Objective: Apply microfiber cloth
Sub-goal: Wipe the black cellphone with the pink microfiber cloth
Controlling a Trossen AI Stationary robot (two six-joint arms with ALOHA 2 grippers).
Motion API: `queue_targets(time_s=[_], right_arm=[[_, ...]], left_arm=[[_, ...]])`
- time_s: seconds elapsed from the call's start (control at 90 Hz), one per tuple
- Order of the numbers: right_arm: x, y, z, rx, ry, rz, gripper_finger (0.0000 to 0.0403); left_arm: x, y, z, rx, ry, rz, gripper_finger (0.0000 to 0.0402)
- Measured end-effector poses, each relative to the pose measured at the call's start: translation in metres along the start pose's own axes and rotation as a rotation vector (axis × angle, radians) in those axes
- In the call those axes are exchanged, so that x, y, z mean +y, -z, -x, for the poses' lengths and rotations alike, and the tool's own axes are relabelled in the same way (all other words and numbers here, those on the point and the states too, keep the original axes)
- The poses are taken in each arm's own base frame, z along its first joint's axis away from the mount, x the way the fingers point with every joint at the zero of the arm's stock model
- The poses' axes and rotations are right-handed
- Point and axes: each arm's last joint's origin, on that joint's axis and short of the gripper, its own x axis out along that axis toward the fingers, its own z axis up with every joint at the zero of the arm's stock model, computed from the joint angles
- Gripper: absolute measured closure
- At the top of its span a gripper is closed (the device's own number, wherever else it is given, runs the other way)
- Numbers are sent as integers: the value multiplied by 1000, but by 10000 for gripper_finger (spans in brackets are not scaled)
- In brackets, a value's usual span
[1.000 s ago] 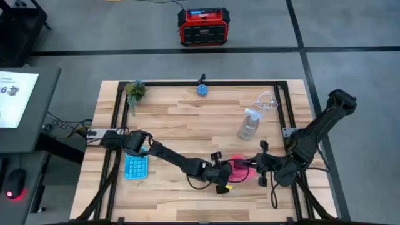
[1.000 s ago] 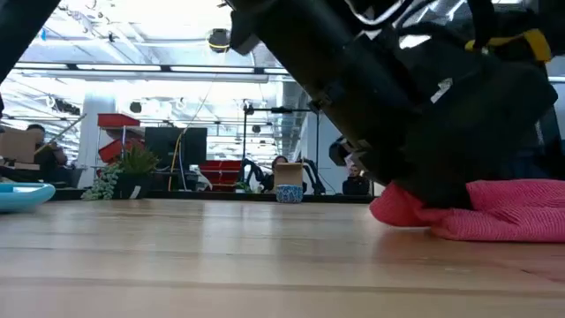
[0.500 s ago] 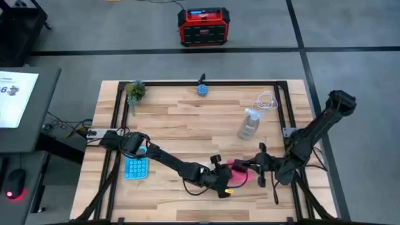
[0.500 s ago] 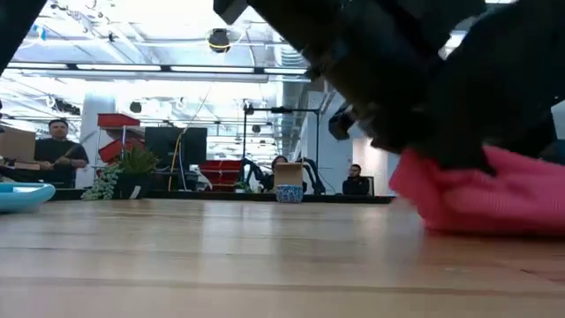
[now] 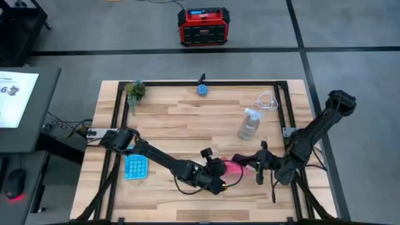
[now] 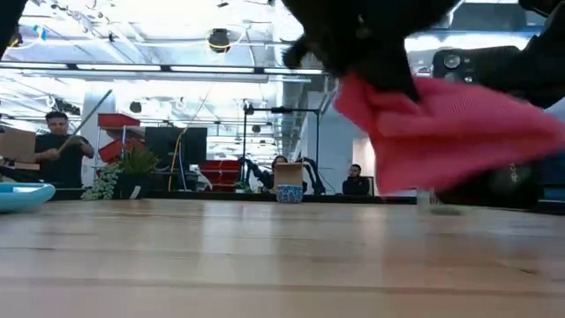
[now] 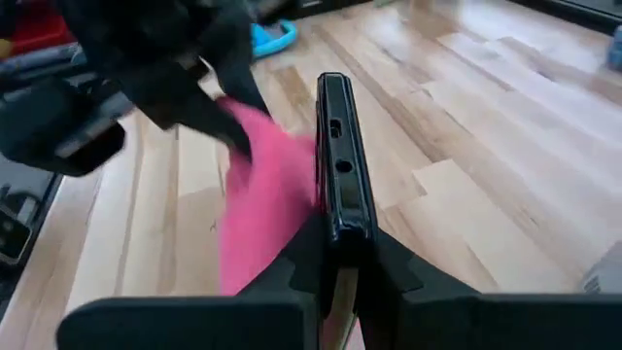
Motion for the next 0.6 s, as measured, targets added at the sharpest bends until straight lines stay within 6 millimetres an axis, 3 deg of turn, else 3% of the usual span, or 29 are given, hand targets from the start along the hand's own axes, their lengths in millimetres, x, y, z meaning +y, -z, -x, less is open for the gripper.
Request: queue_targets(time_s=[0.211,0.6], right_arm=[[2,-4,0,-45,3,-60,385],[11,-20,0,-170,-29,-62,385]], left_arm=[[-20,-8,1,-178,-5,-39,400],[-37,14,-31,-287,-261,-92,400]])
